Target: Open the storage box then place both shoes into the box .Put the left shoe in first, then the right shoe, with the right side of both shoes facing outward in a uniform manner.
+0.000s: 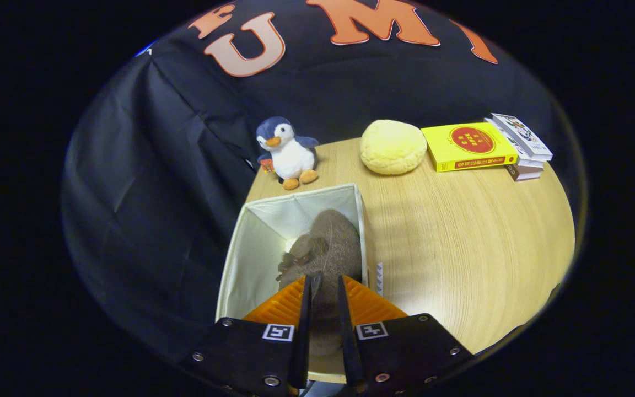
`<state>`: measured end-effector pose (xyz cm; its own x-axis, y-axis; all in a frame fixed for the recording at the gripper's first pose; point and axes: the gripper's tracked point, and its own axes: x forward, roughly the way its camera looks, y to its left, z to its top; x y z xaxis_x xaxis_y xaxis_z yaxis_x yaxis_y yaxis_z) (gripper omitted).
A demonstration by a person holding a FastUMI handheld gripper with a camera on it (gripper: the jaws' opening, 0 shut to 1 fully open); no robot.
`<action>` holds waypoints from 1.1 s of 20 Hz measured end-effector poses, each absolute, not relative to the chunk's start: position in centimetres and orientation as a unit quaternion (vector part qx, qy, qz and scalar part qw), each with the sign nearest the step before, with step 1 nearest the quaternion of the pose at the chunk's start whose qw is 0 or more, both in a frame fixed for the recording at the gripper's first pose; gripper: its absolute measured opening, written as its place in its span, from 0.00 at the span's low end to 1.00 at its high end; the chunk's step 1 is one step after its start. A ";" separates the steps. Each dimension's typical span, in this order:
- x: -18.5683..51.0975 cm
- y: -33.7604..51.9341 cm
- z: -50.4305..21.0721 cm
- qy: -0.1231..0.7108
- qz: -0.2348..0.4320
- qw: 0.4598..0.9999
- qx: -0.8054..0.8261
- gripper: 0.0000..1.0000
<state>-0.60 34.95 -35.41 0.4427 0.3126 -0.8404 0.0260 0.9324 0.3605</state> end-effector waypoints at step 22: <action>2.0 8.3 -12.7 0.242 0.106 0.961 0.083 0.90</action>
<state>2.04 8.29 -12.73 0.8606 0.2431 -0.4476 -0.1630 0.9640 0.2101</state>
